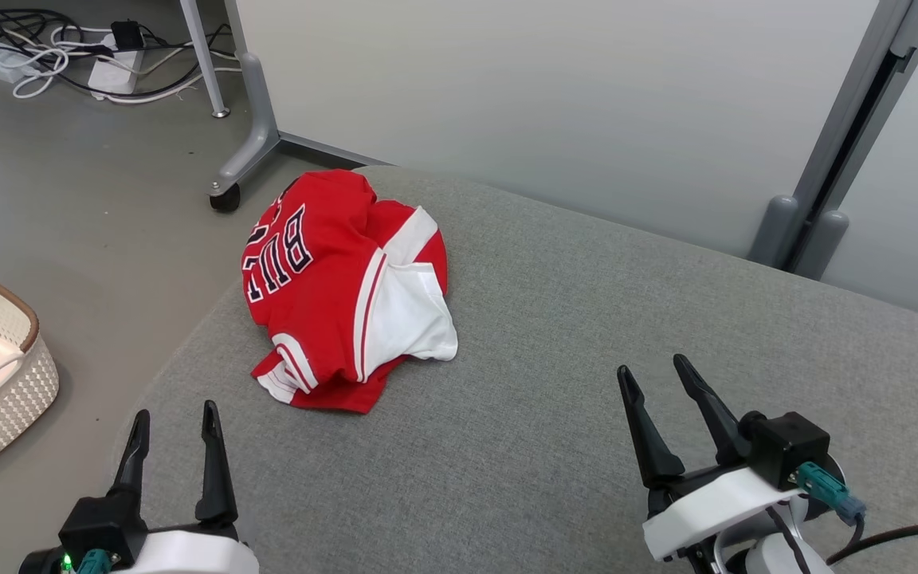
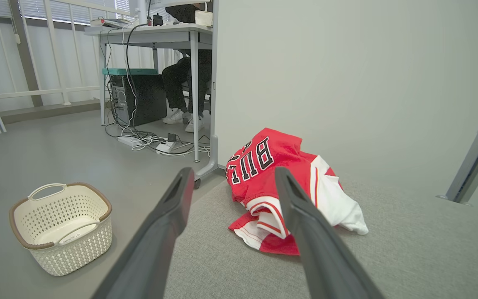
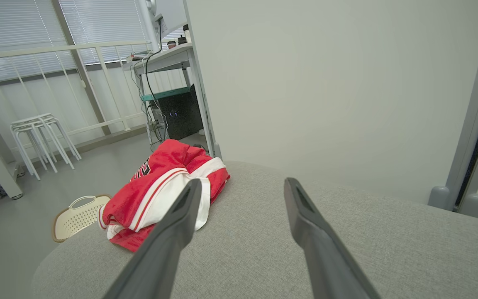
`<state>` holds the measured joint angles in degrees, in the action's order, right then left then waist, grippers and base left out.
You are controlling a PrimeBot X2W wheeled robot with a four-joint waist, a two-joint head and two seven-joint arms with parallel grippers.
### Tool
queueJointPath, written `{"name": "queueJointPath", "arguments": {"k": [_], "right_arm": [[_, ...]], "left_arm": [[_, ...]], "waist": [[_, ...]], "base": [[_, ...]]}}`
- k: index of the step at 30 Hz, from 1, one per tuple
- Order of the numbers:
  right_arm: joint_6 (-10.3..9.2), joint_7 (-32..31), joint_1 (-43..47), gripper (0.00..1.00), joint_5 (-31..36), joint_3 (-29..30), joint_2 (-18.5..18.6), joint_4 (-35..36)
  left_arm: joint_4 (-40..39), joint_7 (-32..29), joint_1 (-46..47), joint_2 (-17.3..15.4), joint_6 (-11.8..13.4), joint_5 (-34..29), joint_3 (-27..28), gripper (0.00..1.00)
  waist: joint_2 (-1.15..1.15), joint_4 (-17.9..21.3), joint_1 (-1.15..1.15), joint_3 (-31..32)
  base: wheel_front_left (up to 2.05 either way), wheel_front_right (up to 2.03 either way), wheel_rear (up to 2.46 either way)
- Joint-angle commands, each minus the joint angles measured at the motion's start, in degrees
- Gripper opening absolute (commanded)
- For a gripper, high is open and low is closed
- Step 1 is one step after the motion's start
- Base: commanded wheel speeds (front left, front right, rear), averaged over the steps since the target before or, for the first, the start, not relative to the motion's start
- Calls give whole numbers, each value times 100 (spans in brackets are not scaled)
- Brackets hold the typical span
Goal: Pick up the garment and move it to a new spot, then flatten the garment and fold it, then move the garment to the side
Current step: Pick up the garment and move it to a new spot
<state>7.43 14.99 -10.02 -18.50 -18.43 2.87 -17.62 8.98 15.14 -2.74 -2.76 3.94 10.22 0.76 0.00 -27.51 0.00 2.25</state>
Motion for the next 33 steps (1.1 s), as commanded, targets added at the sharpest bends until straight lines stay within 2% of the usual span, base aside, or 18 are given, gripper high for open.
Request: {"name": "queueJointPath", "arguments": {"k": [1, 6, 12, 15, 20, 23, 27, 33], "right_arm": [[10, 28, 1, 100, -5, 33, 26, 1], [11, 28, 18, 100, 27, 60, 35, 32], [11, 28, -147, 100, 32, 25, 82, 96], [11, 28, -291, 100, 51, -2, 154, 152], [11, 28, -530, 100, 125, -36, 283, 306], [11, 28, -712, 100, 167, -66, 363, 414], [11, 28, -972, 100, 196, -65, 456, 558], [11, 28, -1224, 100, 220, -17, 537, 697]], "left_arm": [[18, 2, 97, -23, -39, 42, 21, 100], [271, -190, 487, -148, -200, 220, 90, 100], [430, -1075, 1184, -504, -484, 549, 175, 100], [612, -1692, 1761, -843, -628, 674, 242, 100], [1013, -2251, 2641, -1068, -772, 1242, 557, 100], [1466, -2536, 3175, -1298, -872, 1613, 781, 100], [2200, -2916, 3860, -1753, -968, 1661, 747, 100], [3284, -3374, 4580, -2101, -1058, 1985, 800, 100]], "waist": [[0, 6, 0, 0], [0, 139, 0, -44], [0, 450, 0, -232], [0, 678, 0, -436], [0, 1005, 0, -852], [0, 1243, 0, -1195], [0, 1582, 0, -1655], [0, 2044, 0, -2175]], "base": [[0, 0, 0], [0, 0, 0], [0, 0, 0], [0, 0, 0], [0, 0, 0], [0, 0, 0], [0, 0, 0], [0, 0, 0]]}}
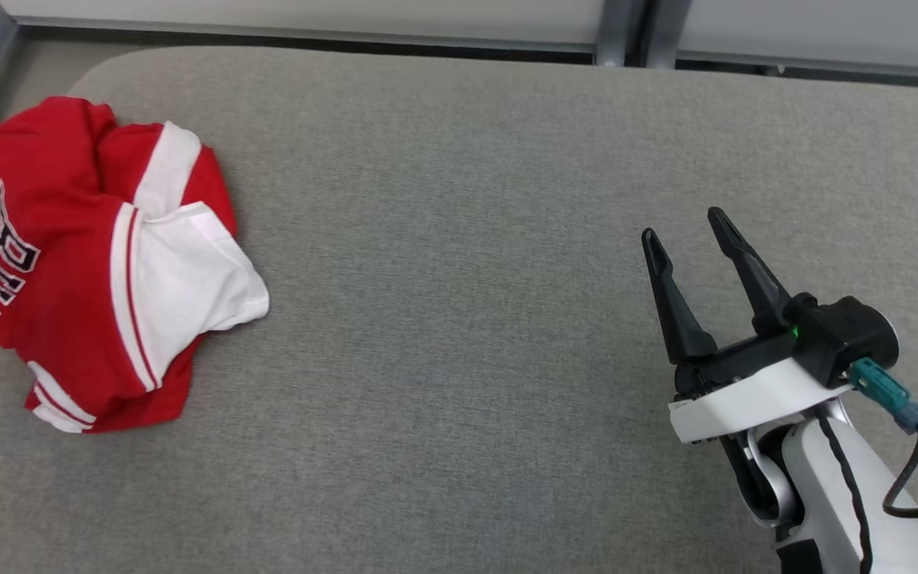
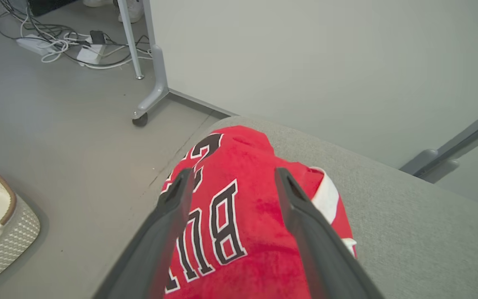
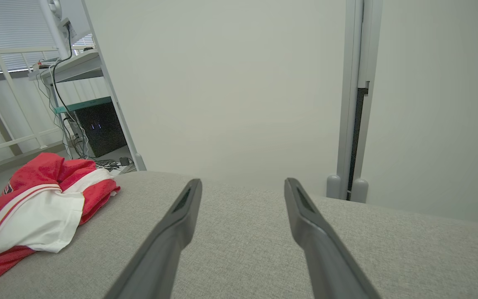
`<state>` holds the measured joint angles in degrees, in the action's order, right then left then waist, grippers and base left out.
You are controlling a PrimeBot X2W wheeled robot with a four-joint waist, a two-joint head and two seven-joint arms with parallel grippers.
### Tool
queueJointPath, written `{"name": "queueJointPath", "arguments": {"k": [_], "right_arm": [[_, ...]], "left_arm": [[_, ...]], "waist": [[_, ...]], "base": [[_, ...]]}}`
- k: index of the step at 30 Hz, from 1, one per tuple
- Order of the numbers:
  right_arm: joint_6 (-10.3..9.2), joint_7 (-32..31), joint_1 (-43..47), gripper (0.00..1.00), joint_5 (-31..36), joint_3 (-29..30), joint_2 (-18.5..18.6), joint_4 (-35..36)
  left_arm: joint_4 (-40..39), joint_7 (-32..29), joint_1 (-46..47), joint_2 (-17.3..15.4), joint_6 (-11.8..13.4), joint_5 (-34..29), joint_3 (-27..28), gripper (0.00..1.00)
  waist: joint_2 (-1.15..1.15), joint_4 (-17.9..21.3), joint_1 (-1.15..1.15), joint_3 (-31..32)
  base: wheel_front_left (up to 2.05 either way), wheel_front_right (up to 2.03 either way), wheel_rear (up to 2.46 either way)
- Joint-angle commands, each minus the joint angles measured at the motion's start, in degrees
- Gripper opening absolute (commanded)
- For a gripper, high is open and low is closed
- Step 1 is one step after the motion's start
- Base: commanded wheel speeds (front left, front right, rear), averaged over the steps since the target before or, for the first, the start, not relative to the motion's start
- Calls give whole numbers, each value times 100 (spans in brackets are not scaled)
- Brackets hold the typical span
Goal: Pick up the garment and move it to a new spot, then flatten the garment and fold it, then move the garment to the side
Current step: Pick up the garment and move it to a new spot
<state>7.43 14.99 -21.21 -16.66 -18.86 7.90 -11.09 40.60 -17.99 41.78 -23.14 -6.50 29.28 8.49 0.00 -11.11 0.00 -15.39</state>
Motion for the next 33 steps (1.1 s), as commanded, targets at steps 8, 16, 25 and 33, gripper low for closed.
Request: {"name": "queueJointPath", "arguments": {"k": [8, 16, 25, 33], "right_arm": [[11, 28, -297, 100, 73, 99, 53, 198], [11, 28, -312, 100, 66, 159, 80, 237], [11, 28, -199, 100, 81, 126, 39, 170], [11, 28, 43, 100, -27, 63, -129, -12]], "left_arm": [[1279, -516, 566, -407, -61, 424, 134, 100], [1939, -808, 621, -494, -107, 616, 26, 99], [1767, -183, 590, -605, -108, 802, -500, 0], [1217, 153, 410, -969, -98, 908, -1301, 0]], "waist": [[0, 899, 0, -911], [0, 1051, 0, -1044], [0, 963, 0, -722], [0, 964, 0, 69]], "base": [[0, 0, 0], [0, 0, 0], [0, 0, 0], [0, 0, 0]]}}
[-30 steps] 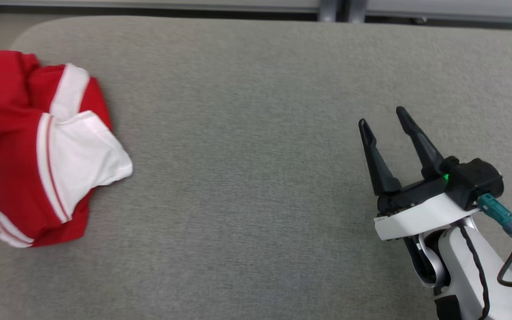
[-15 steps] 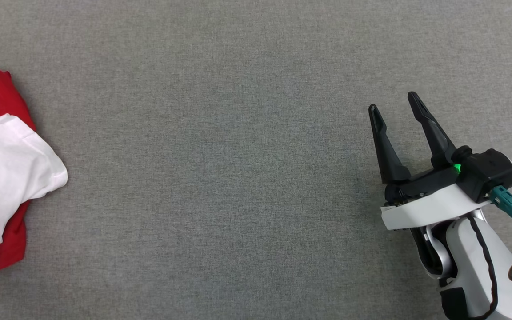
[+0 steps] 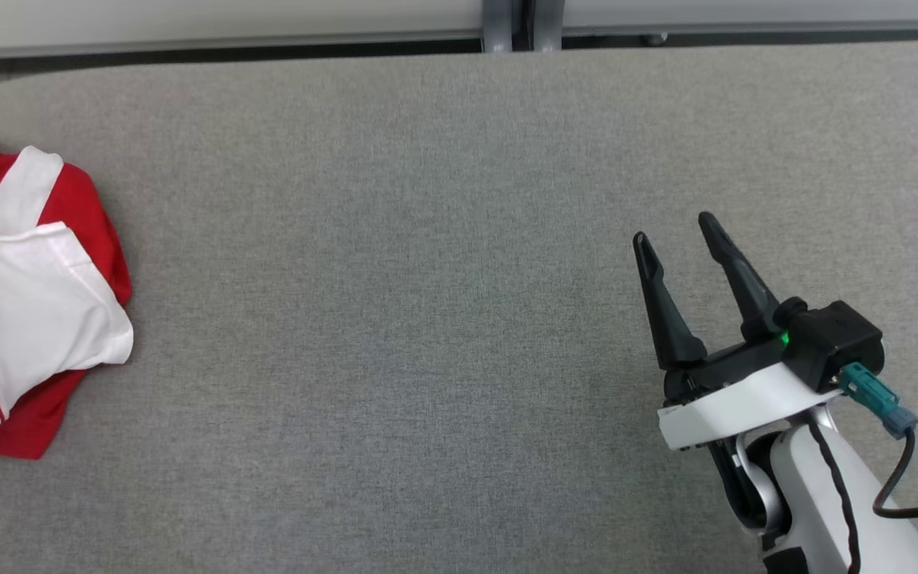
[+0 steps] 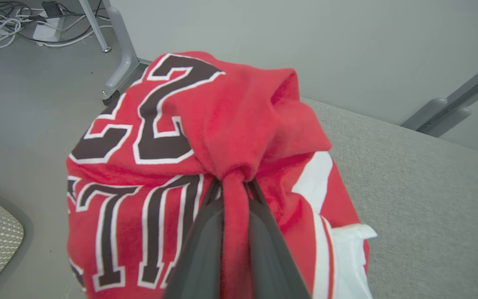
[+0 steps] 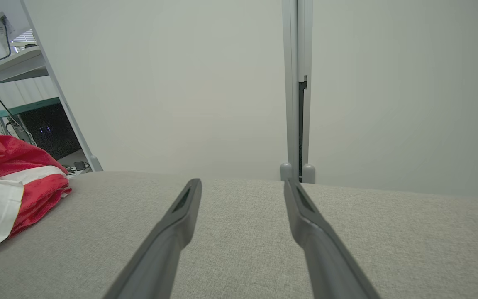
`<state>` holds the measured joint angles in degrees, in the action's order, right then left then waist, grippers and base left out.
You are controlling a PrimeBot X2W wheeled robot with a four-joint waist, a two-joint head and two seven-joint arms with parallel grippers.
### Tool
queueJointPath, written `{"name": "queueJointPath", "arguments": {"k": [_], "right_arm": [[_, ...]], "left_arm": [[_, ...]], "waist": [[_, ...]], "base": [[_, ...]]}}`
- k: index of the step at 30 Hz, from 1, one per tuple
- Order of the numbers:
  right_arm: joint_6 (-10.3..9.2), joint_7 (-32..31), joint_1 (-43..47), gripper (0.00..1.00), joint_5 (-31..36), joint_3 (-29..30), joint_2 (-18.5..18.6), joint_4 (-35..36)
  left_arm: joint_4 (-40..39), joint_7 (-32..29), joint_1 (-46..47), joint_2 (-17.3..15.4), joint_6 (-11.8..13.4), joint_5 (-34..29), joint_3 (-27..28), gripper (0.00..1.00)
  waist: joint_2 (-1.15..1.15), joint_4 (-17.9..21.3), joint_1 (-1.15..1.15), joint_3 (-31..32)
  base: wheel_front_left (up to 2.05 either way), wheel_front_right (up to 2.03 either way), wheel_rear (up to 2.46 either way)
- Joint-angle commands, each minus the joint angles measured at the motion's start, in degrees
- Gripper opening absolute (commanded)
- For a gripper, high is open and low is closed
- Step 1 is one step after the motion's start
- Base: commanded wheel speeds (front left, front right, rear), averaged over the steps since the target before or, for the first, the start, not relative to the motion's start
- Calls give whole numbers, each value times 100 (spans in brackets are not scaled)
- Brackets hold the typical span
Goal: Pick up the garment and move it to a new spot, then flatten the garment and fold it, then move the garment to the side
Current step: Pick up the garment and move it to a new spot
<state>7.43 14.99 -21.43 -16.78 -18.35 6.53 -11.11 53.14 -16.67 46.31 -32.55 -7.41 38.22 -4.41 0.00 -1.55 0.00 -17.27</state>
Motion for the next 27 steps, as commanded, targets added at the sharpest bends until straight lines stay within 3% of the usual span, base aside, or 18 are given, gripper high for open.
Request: {"name": "queueJointPath", "arguments": {"k": [1, 9, 15, 21, 27], "right_arm": [[11, 28, 117, 100, -35, 4, -12, -39], [11, 28, 449, 100, -138, -53, -158, -207], [11, 29, 573, 100, -153, 3, -206, -219], [11, 29, 616, 100, -134, 80, -232, -181], [11, 29, 581, 100, -93, 232, -251, -108]], "left_arm": [[-142, 29, -49, -75, -7, 28, -114, 0], [-1374, 23, -166, -295, -8, 195, -876, 0], [-2648, -174, -313, -294, -7, 327, -1140, 0], [-3880, -411, -488, -175, 93, 443, -1246, 0], [-5343, -554, -662, 112, 373, 413, -1456, 0]], "waist": [[0, 18, 0, 372], [0, 186, 0, 1089], [0, 477, 0, 1339], [0, 788, 0, 1408], [0, 1137, 0, 1284]], "base": [[0, 0, 0], [0, 0, 0], [0, 0, 0], [0, 0, 0], [0, 0, 0]]}}
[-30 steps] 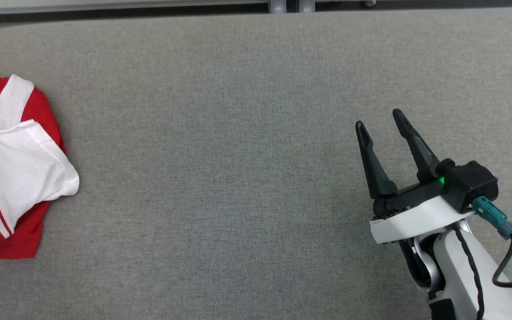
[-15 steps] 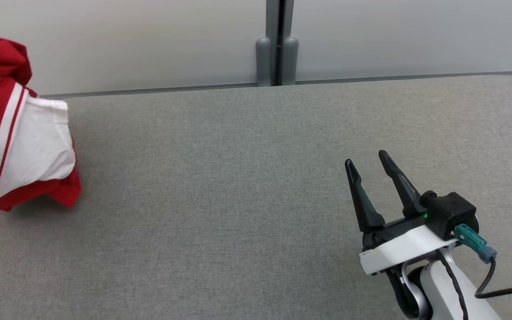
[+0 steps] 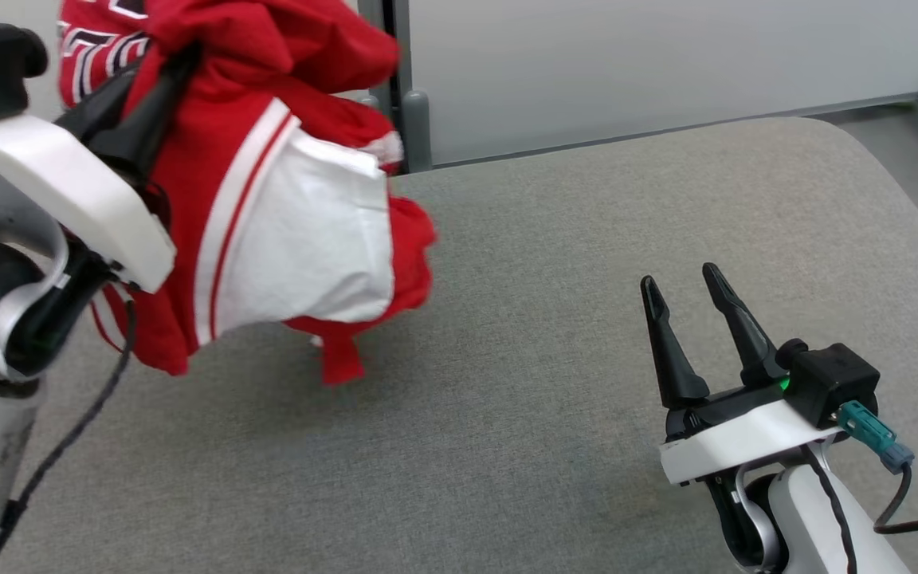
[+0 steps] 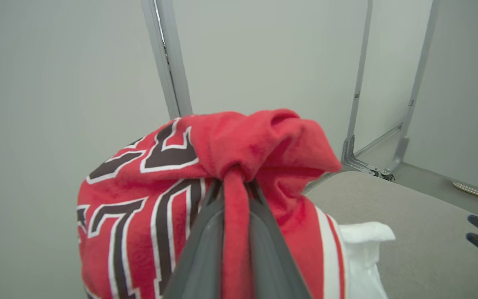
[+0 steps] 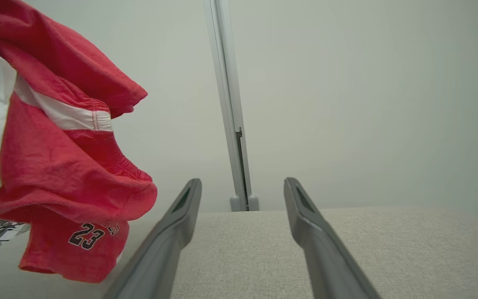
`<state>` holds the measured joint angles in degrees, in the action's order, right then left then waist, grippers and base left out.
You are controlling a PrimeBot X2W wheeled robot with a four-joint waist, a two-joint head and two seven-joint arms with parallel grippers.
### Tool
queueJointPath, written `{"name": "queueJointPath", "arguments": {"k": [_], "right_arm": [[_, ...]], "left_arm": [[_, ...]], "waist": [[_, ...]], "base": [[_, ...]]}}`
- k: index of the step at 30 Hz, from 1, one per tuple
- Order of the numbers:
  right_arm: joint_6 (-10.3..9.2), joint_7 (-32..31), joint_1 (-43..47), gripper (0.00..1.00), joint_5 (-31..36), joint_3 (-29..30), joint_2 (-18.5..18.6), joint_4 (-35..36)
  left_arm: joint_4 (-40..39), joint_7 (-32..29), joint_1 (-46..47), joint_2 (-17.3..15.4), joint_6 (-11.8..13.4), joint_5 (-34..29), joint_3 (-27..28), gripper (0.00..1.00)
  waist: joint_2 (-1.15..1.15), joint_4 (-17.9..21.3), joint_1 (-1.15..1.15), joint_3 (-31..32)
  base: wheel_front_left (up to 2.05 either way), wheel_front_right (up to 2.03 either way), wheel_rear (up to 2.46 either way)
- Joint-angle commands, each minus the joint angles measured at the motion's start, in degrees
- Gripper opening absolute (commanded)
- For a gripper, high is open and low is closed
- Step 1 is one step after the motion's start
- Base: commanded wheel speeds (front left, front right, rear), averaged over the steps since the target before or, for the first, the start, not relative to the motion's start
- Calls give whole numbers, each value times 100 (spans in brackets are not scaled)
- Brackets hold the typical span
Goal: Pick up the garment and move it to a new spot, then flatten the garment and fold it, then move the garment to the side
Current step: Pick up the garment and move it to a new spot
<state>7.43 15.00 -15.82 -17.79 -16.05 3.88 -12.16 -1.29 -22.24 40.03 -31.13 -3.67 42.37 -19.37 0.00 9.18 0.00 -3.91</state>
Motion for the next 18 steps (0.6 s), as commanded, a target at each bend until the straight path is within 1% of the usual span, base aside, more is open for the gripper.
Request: {"name": "queueJointPath", "arguments": {"k": [1, 5, 7, 9, 11, 12, 15, 17, 18], "right_arm": [[11, 27, 7, 100, 9, 15, 12, 11], [11, 27, -51, 100, -10, 37, 2, 49], [11, 27, -79, 100, -26, 38, 3, 60], [11, 27, -84, 100, -32, 43, -2, 65], [11, 27, -94, 100, -35, 35, -7, 54], [11, 27, -102, 100, -43, 19, -8, 32], [11, 27, -135, 100, -56, -3, -9, -8], [11, 27, -124, 100, -65, -15, -7, -53], [11, 27, -123, 100, -71, -30, -7, -76]], "left_arm": [[-76, -3, -95, 30, 39, -33, -19, 0], [-489, 97, -410, 287, 167, -214, -369, 0], [-485, 287, -586, 446, 208, -376, -561, 0], [-299, 630, -764, 591, 265, -673, -740, 0], [65, 1011, -981, 792, 305, -899, -958, 0], [499, 1447, -1091, 977, 324, -1151, -1153, 0], [1244, 2073, -1254, 1294, 291, -1364, -1381, 0], [1823, 2342, -1325, 1480, 214, -1422, -1544, 0], [2075, 2478, -1319, 1595, 152, -1419, -1600, 37]], "waist": [[0, 114, 0, -93], [0, 297, 0, -289], [0, 370, 0, -383], [0, 413, 0, -456], [0, 443, 0, -509], [0, 458, 0, -541], [0, 457, 0, -555], [0, 431, 0, -538], [0, 409, 0, -530]], "base": [[0, 0, 0], [0, 0, 0], [0, 0, 0], [0, 0, 0], [0, 0, 0], [0, 0, 0], [0, 0, 0], [0, 0, 0], [0, 0, 0]]}}
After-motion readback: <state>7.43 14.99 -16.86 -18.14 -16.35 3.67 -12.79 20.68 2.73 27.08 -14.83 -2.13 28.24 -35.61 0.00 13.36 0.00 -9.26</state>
